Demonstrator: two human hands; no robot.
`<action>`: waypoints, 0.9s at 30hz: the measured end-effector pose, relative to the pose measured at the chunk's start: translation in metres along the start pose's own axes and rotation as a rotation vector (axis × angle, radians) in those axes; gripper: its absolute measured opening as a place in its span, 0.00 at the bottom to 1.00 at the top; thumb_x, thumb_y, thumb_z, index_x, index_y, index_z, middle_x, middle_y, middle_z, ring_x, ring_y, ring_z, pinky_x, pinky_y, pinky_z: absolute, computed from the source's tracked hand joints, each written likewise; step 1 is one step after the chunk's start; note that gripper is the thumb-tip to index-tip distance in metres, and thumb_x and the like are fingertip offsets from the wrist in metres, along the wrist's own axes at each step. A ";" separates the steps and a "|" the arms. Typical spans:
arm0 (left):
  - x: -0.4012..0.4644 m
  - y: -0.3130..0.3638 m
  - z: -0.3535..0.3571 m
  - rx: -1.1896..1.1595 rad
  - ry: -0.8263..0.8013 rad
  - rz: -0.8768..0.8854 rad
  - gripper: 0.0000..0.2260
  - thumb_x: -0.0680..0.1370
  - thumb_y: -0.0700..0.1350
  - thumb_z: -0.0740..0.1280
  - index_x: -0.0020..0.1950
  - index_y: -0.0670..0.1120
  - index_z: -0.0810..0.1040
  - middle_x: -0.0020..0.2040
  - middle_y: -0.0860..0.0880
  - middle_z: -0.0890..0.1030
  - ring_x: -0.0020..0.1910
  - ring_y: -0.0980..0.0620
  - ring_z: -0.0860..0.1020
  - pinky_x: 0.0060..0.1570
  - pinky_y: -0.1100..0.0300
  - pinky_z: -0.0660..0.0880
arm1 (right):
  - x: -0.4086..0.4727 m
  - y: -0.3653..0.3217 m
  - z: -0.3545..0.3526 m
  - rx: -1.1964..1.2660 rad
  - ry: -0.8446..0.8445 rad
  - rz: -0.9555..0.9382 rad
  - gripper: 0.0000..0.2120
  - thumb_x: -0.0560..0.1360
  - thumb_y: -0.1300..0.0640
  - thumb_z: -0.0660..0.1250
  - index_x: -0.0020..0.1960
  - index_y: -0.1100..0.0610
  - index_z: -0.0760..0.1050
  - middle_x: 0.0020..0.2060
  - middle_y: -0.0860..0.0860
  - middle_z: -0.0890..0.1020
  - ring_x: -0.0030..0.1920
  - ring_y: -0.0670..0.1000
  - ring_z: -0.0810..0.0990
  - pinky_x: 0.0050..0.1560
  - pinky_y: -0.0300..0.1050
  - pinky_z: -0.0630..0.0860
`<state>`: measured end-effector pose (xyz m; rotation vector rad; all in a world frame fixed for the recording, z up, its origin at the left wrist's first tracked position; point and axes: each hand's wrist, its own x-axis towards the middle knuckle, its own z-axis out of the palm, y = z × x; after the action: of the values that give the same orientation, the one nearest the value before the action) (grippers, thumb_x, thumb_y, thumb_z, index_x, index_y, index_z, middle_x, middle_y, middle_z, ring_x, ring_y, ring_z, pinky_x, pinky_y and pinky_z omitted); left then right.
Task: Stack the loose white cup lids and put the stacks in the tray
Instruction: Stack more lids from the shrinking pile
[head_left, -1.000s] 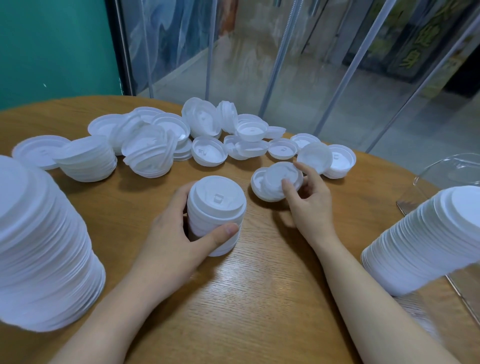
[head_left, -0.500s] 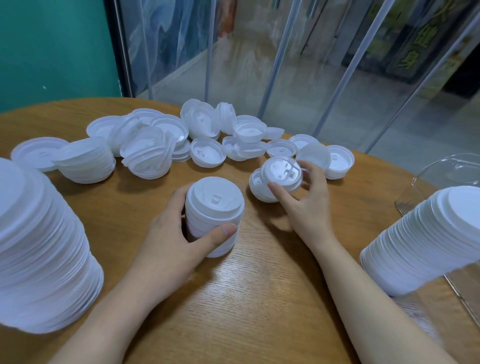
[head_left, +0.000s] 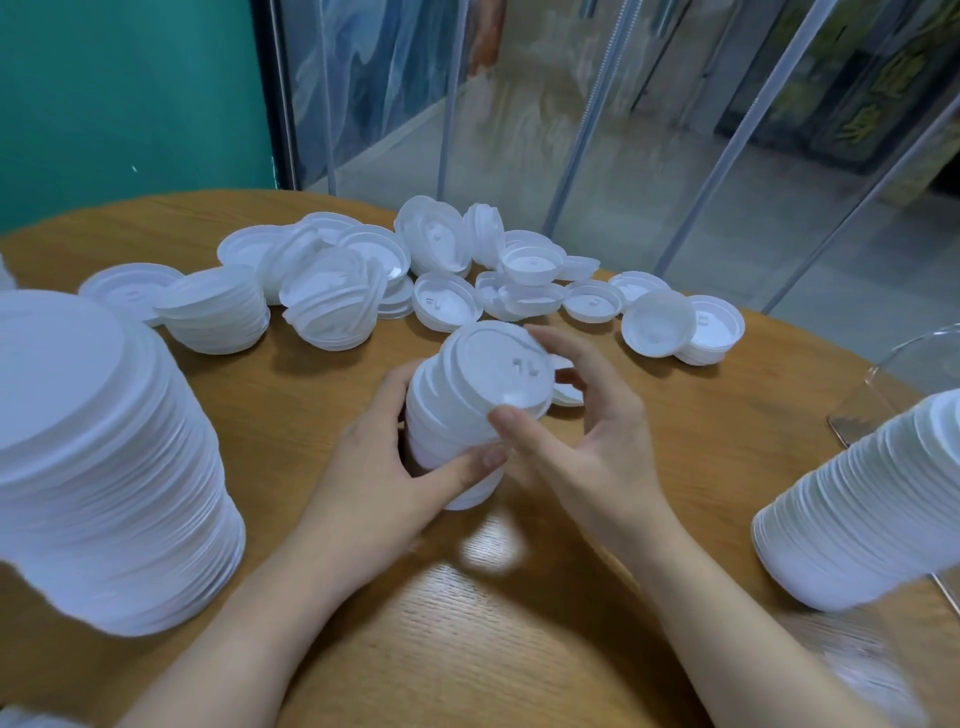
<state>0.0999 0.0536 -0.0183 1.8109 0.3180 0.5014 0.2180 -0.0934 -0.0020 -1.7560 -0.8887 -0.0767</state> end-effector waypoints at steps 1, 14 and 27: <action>0.000 0.001 0.000 -0.005 -0.001 -0.005 0.32 0.65 0.65 0.79 0.67 0.65 0.73 0.59 0.67 0.81 0.59 0.67 0.78 0.52 0.71 0.73 | -0.001 0.000 0.001 -0.003 -0.017 0.005 0.30 0.69 0.40 0.75 0.67 0.50 0.76 0.62 0.45 0.82 0.66 0.51 0.78 0.65 0.43 0.73; 0.001 -0.002 -0.002 0.040 -0.031 -0.022 0.30 0.68 0.59 0.79 0.66 0.66 0.72 0.58 0.66 0.81 0.57 0.66 0.79 0.49 0.72 0.75 | -0.006 0.000 0.015 0.015 -0.087 0.010 0.29 0.71 0.40 0.73 0.68 0.49 0.76 0.61 0.46 0.82 0.65 0.52 0.78 0.66 0.47 0.75; 0.000 -0.004 -0.003 0.014 -0.042 -0.016 0.35 0.63 0.63 0.79 0.68 0.64 0.72 0.61 0.68 0.80 0.61 0.67 0.77 0.57 0.68 0.72 | 0.016 0.033 -0.023 -0.097 0.047 -0.035 0.22 0.79 0.42 0.62 0.66 0.55 0.77 0.64 0.49 0.80 0.67 0.49 0.77 0.67 0.52 0.73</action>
<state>0.0989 0.0578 -0.0215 1.8286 0.3076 0.4506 0.2576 -0.1078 -0.0124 -1.8215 -0.8937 -0.1862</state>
